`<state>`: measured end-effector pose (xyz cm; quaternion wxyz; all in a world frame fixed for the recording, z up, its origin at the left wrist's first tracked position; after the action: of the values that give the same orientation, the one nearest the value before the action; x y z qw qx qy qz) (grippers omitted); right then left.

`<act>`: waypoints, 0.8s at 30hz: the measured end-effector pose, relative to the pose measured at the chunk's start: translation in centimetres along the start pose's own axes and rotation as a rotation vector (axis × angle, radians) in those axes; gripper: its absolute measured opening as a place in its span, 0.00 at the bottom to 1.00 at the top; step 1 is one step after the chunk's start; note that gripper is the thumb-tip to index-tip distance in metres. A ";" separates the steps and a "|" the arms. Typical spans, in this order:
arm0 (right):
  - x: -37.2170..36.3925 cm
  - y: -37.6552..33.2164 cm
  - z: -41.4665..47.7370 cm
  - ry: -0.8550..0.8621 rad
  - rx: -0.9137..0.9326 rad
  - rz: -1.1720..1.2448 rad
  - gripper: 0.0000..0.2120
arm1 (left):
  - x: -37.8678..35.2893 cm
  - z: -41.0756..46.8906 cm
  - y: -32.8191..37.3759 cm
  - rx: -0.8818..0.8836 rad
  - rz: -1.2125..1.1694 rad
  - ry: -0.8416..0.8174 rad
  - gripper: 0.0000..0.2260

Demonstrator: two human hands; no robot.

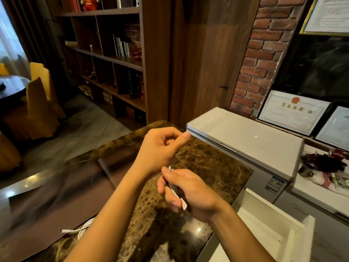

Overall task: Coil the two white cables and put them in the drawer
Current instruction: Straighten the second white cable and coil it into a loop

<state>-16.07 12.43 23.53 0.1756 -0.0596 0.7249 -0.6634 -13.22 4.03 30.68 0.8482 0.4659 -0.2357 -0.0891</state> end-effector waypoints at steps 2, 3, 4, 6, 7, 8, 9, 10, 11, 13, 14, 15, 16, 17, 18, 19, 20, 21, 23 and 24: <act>-0.1 0.0 -0.1 -0.022 0.005 0.011 0.21 | -0.2 0.2 -0.2 0.008 -0.022 -0.009 0.12; -0.1 0.0 -0.1 -0.033 0.004 0.014 0.21 | -0.3 0.3 -0.3 0.014 -0.031 -0.016 0.13; -0.1 0.1 -0.1 -0.034 0.005 0.023 0.21 | -0.5 0.3 -0.6 0.021 -0.038 -0.019 0.13; 0.3 0.2 0.0 -0.003 0.027 0.072 0.20 | -0.7 0.3 -1.5 0.044 -0.038 -0.005 0.15; 0.6 0.1 0.0 0.024 0.047 0.113 0.20 | -0.7 0.2 -2.1 0.062 -0.037 0.016 0.15; 1.0 0.0 0.0 0.054 0.072 0.149 0.19 | -0.5 -0.2 -2.8 0.081 -0.035 0.055 0.14; 1.5 -0.2 0.0 0.089 0.097 0.172 0.18 | -0.2 -0.8 -3.5 0.094 -0.019 0.118 0.11; 2.1 -0.5 0.0 0.129 0.120 0.180 0.18 | 0.3 -1.7 -3.8 0.097 0.004 0.203 0.08; 2.7 -0.8 0.0 0.170 0.141 0.182 0.18 | 0.9 -3.0 -4.1 0.094 0.019 0.299 0.05; 3.7 -1.5 0.2 0.242 0.182 0.191 0.19 | 1.4 -5.9 -4.1 0.098 0.006 0.468 0.04; 4.2 -1.8 0.3 0.272 0.201 0.195 0.20 | 1.3 -7.3 -3.9 0.096 -0.003 0.521 0.05; 4.6 -2.1 0.5 0.295 0.213 0.198 0.20 | 1.0 -8.5 -3.5 0.085 0.000 0.545 0.06; 4.9 -2.2 0.6 0.315 0.216 0.201 0.21 | 0.5 -9.4 -3.0 0.064 0.019 0.543 0.08; 5.1 -2.2 0.8 0.327 0.211 0.213 0.21 | -0.1 -10.0 -2.4 0.042 0.051 0.524 0.09; 5.2 -2.1 0.9 0.328 0.204 0.234 0.21 | -0.7 -10.5 -2.0 0.033 0.085 0.500 0.10; 5.2 -1.9 1.1 0.326 0.195 0.251 0.20 | -1.3 -10.8 -2.0 0.041 0.106 0.478 0.11; 5.2 -1.8 1.3 0.330 0.187 0.254 0.20 | -1.6 -11.0 -2.1 0.056 0.112 0.462 0.11; 5.3 -1.7 1.4 0.339 0.181 0.249 0.20 | -1.8 -11.1 -2.2 0.068 0.111 0.452 0.10; 5.5 -1.5 1.5 0.350 0.173 0.252 0.19 | -1.9 -11.1 -2.5 0.073 0.108 0.440 0.06; 5.4 -1.4 1.6 0.345 0.166 0.253 0.18 | -1.8 -11.1 -2.5 0.072 0.100 0.438 0.06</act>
<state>-20.82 9.06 23.86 0.1351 0.1606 0.6887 -0.6940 -9.25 11.62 23.00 0.8652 0.4920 -0.0717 0.0650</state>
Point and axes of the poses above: each hand's wrist, its own z-axis towards the middle knuckle, its own x-axis out of the back of the hand, y = z × x, the point moved 9 cm from there along z, towards the middle knuckle, and after that the axes turned 2 degrees about -y, right-handed, at the moved point
